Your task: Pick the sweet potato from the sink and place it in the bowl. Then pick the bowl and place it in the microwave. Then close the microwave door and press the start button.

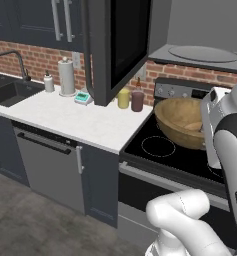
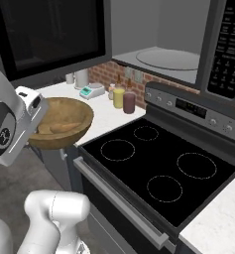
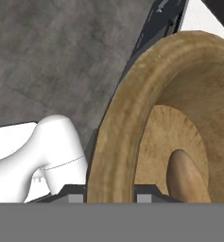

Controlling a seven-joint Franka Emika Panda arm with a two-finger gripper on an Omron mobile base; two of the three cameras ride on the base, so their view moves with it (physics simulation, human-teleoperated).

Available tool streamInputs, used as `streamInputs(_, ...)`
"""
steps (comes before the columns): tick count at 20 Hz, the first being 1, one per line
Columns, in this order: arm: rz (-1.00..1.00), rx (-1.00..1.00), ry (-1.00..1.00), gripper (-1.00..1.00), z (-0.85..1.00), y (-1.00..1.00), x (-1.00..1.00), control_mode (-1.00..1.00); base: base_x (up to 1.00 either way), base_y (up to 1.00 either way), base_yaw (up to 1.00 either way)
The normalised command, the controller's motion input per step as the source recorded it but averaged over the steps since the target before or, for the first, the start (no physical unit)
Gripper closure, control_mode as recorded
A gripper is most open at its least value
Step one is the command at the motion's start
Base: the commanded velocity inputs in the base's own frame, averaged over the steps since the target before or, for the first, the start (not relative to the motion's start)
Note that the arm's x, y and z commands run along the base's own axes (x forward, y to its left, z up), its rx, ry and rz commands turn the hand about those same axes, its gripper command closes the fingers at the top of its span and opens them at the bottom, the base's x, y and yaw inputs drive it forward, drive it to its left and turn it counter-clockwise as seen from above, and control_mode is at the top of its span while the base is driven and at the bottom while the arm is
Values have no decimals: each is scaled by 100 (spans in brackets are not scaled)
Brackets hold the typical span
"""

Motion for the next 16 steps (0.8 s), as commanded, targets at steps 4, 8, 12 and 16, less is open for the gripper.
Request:
streamInputs(4,0,0,0,100,0,0,0,100,0,-21,0)
streamInputs(8,3,0,-12,100,19,-6,0,-100,0,-10,3)
streamInputs(12,4,0,-29,100,58,-6,-16,-100,0,0,0)
streamInputs(16,0,-2,-26,100,59,-5,-14,-100,0,0,0)
